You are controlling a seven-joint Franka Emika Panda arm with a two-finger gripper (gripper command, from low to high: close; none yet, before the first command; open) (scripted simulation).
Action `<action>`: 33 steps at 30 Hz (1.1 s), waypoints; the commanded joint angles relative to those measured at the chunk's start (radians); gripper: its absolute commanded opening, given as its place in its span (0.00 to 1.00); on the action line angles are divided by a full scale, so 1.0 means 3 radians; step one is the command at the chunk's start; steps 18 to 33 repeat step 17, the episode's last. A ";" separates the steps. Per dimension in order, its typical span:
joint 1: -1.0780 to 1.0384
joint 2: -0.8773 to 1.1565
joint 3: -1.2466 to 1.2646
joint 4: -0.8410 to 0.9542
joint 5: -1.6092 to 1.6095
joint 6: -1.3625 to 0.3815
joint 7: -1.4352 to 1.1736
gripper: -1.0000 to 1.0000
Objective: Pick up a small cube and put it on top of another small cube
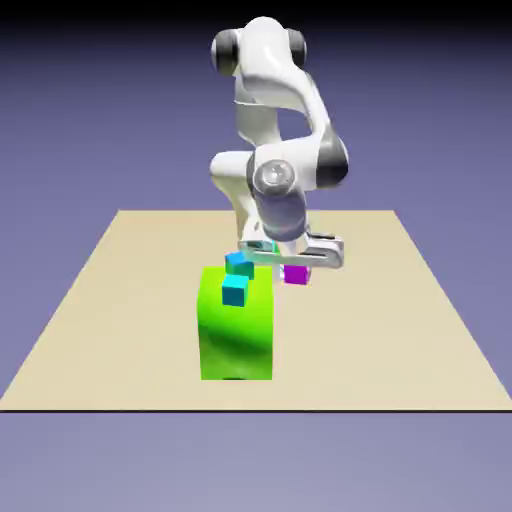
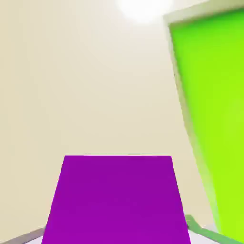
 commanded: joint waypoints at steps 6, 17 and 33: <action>0.0296 -0.0235 -0.0726 0.0237 -0.0433 -0.0779 -0.0436 0.00; 0.0291 -0.0242 -0.0817 -0.0311 -0.0418 -0.0310 -0.0406 1.00; 0.0291 -0.0242 -0.0817 -0.0311 -0.0418 -0.0310 -0.0406 1.00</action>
